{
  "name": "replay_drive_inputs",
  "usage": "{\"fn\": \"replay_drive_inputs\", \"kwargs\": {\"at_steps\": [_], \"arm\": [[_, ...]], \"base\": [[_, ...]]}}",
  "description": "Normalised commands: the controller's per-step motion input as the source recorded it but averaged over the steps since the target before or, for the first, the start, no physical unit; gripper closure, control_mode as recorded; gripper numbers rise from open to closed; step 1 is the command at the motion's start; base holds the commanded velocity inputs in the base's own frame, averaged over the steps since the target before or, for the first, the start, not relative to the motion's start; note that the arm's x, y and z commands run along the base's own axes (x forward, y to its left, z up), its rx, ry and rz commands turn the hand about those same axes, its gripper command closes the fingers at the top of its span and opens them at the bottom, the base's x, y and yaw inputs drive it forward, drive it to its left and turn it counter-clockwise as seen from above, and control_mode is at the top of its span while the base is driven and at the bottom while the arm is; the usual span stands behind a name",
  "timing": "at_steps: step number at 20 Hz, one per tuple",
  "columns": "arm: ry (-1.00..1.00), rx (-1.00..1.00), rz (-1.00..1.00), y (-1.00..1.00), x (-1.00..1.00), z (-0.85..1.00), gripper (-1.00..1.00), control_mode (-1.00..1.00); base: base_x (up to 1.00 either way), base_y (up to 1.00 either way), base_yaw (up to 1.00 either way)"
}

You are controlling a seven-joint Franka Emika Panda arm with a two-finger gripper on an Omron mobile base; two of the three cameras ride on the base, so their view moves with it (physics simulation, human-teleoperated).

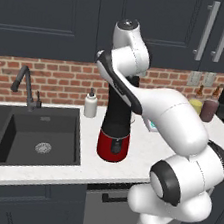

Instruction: Close the lid blender by securely placing the lid on top.

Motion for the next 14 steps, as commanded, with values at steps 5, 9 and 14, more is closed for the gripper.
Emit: {"fn": "replay_drive_inputs", "kwargs": {"at_steps": [5, 9, 14], "arm": [[0.0, 0.0, 0.0, 0.0, 0.0, 0.0, 1.0, -1.0], [0.0, 0.0, 0.0, 0.0, 0.0, 0.0, -1.0, -1.0], [-0.03, 0.0, 0.0, 0.0, 0.0, 0.04, -1.0, -1.0]], "base": [[0.0, 0.0, 0.0], [0.0, 0.0, 0.0], [0.0, 0.0, 0.0]]}}
